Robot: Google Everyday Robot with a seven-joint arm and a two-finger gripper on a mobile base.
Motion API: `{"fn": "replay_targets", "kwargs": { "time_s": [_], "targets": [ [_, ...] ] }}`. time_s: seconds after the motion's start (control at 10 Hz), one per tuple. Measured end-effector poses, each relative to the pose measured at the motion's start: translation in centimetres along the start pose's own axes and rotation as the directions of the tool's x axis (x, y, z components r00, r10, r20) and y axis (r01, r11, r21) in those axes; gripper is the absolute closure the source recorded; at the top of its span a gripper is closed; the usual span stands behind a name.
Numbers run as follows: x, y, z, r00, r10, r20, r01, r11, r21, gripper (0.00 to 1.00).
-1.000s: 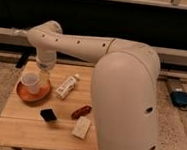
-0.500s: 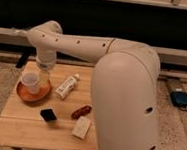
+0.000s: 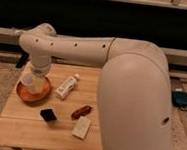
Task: Knock the eraser over
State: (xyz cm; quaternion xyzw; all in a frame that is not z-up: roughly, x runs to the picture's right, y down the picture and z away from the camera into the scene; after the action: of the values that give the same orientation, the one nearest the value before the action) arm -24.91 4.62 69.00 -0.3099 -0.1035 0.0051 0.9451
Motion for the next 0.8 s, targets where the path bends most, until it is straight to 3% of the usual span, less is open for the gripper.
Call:
{"fn": "replay_targets", "kwargs": {
  "time_s": [0.4, 0.8],
  "targets": [
    [-1.8, 6.6, -0.3, 0.997, -0.075, 0.007, 0.076, 0.997, -0.010, 0.29],
    [0.7, 9.6, 1.5, 0.999, -0.037, -0.011, 0.037, 0.999, -0.015, 0.29]
  ]
}}
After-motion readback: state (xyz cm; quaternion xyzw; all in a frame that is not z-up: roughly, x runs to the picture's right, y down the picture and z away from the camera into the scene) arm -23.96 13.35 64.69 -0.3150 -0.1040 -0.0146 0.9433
